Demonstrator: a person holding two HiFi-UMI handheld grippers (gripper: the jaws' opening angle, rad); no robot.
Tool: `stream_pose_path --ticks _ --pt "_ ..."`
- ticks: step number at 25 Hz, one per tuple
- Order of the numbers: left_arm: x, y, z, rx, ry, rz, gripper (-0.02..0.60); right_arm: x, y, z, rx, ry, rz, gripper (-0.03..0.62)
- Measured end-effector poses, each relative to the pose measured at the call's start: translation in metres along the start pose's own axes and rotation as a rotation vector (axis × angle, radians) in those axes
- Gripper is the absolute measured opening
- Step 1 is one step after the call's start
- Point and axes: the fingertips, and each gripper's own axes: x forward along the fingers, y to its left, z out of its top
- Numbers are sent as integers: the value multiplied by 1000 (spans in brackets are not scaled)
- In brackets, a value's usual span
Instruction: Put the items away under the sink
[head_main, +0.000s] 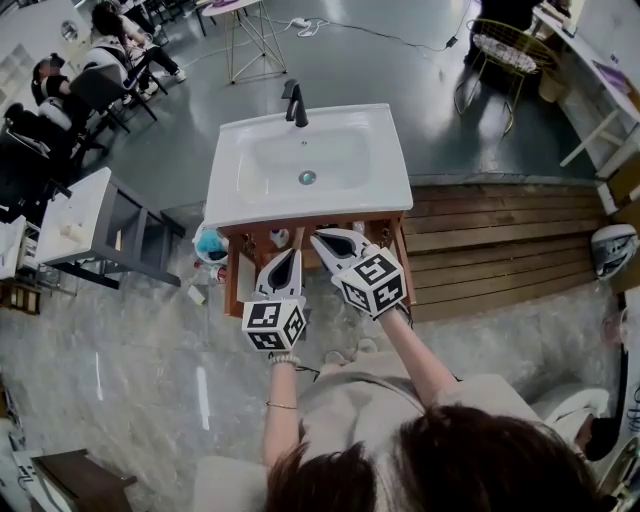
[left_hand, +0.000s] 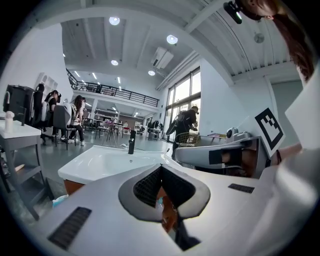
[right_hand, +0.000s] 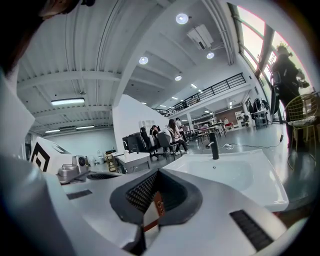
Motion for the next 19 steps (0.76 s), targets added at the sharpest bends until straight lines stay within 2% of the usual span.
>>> stream_pose_path --ticks 5,19 --pt "-4 0 -6 -13 1 8 0 -3 2 -5 19 3 7 16" --pt "6 -11 0 13 -25 -10 0 -13 -6 15 -52 -45 -4 15"
